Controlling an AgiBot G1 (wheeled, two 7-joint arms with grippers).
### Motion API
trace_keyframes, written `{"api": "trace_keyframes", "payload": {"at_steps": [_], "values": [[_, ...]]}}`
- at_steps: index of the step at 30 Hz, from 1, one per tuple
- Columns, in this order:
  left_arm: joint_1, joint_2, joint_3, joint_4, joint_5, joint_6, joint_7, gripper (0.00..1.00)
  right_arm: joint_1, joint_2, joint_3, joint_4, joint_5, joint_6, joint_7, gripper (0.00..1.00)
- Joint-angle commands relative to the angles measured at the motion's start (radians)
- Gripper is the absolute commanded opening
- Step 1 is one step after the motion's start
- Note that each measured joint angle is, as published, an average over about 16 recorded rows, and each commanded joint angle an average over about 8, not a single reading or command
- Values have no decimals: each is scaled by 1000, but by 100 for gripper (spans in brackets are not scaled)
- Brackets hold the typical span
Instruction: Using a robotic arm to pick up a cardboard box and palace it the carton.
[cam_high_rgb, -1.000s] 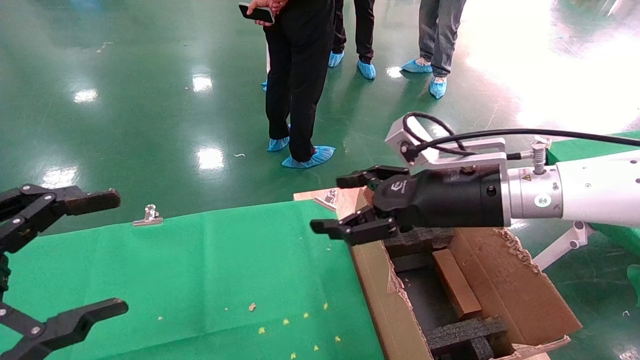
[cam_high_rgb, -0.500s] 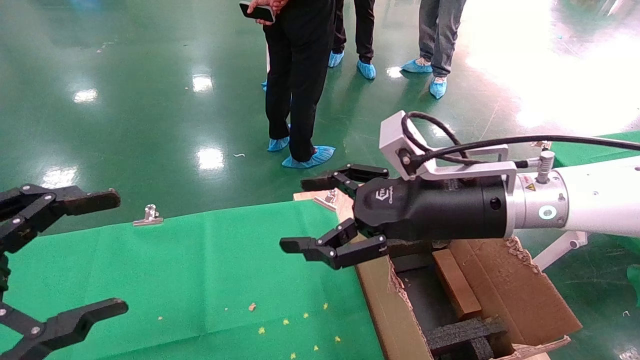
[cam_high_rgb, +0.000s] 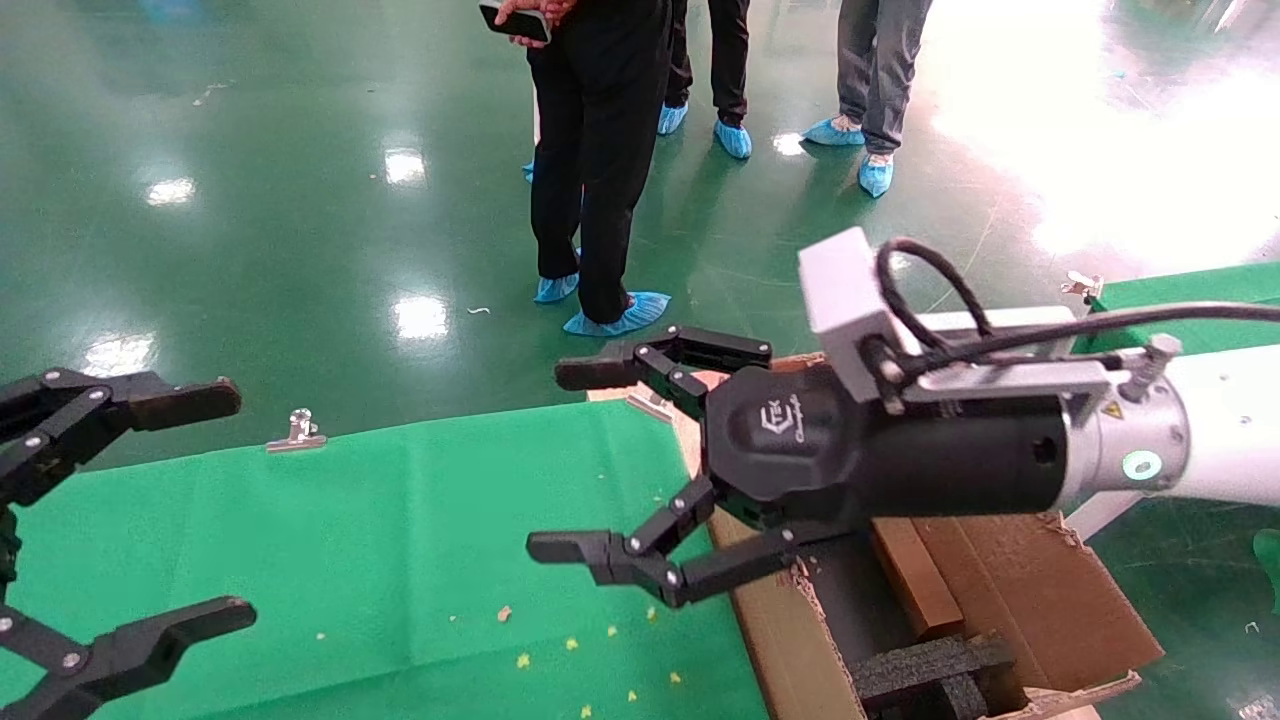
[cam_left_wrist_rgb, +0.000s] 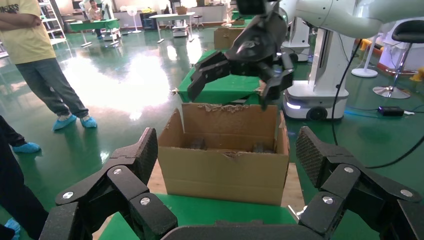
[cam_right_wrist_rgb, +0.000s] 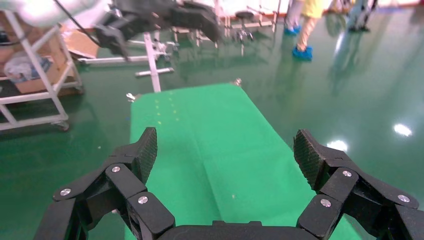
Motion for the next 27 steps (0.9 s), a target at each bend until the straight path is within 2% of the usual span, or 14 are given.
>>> {"api": "trace_keyframes", "payload": {"at_steps": [1,12,27], "values": [[0,0,0,0,0,0,0,100,-22,-7,38,3,5,-21,-14,100],[0,0,0,0,0,0,0,100,-127,-42,213,17,31,-119,-79,100],[0,0,0,0,0,0,0,100,-124,-42,207,17,32,-116,-77,100]]}}
